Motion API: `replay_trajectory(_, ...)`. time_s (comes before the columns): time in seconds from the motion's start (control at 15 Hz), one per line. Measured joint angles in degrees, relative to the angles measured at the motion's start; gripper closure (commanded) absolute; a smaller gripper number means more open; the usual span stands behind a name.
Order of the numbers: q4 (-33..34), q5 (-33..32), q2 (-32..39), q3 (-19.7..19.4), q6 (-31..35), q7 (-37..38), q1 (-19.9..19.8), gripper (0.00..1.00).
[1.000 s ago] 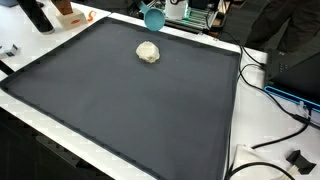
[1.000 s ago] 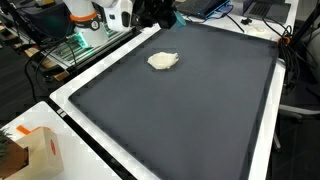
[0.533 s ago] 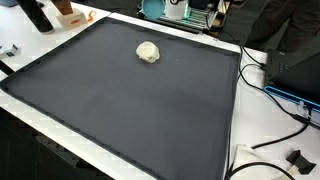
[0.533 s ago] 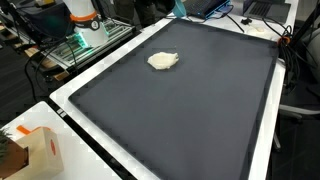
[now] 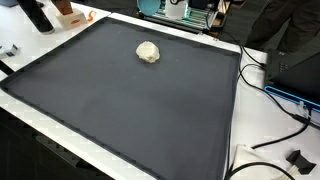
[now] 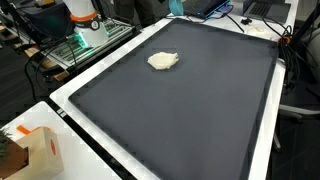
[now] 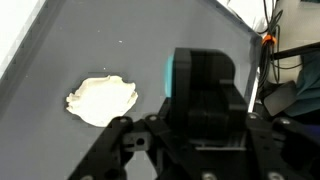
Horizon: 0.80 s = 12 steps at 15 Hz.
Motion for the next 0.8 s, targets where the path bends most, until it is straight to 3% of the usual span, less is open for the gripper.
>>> replay_trajectory(0.4, -0.1, -12.5, -3.4, 3.3, 1.2, 12.5, 0.1, 0.75)
replay_trajectory(0.8, 0.1, -24.0, -4.4, 5.8, 1.2, 19.6, 0.7, 0.75)
